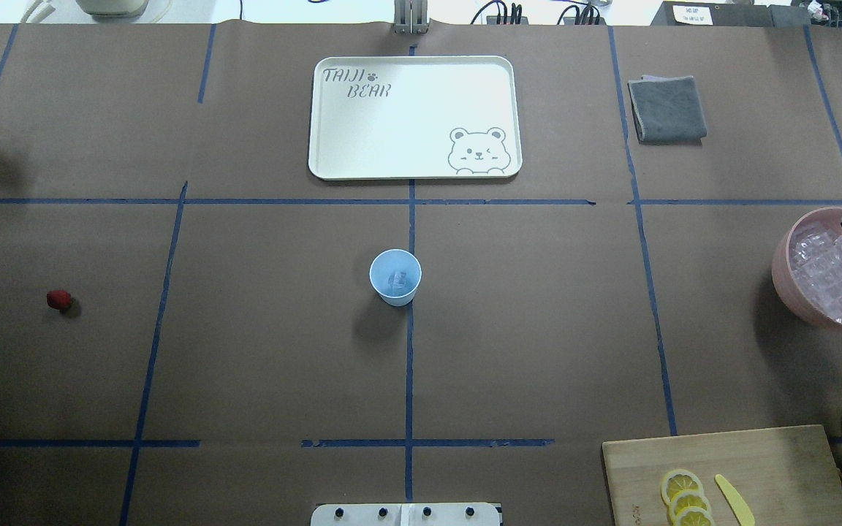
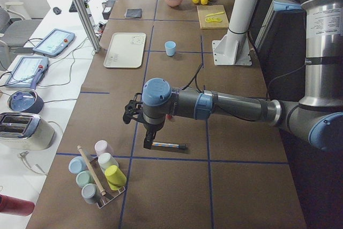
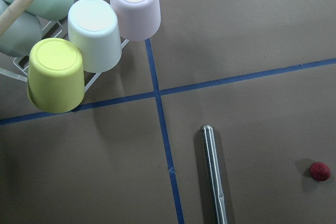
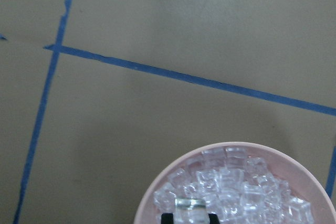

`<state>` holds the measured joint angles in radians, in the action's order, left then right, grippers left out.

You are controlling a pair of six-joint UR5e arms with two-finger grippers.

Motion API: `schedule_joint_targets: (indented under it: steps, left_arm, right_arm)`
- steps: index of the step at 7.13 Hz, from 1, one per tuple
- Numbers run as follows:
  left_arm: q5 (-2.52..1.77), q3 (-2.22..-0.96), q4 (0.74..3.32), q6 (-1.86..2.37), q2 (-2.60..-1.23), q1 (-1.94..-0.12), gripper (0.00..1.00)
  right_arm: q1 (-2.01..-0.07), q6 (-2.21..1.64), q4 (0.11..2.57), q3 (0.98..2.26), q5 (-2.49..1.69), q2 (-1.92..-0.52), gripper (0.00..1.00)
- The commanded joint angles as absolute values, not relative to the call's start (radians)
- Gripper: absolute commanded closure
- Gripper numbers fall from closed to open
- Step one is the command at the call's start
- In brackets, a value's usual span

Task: Mash ice and strawberries in cup
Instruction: 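Grasp a third ice cube from the bowl with the right gripper, then carry the ice cube with the right gripper over the light-blue cup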

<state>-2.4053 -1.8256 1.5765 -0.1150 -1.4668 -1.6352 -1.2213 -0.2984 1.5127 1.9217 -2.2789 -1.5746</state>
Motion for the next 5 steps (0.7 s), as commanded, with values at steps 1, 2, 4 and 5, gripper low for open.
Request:
schedule_joint_targets:
  steps: [1, 2, 4, 5]
  left_arm:
    - [-2.405, -1.827, 1.575, -0.115, -1.465, -1.635, 0.0]
    - [-2.405, -1.827, 1.575, -0.115, -1.465, -1.635, 0.0]
    - [-2.401, -1.825, 1.575, -0.117, -1.463, -1.635, 0.0]
    - [-2.401, -1.825, 1.575, -0.117, -1.463, -1.635, 0.0]
  right_arm:
    - [-1.134, -0.393, 1.612, 1.942, -2.269, -1.427, 1.0]
    - [-1.055, -0.523, 1.614, 1.941, -2.246, -1.345, 1.0]
    - [-0.86, -0.732, 1.621, 1.937, -2.122, -1.223, 1.0]
    - [-0.759, -0.856, 1.684, 1.922, -2.041, -1.112, 1.0]
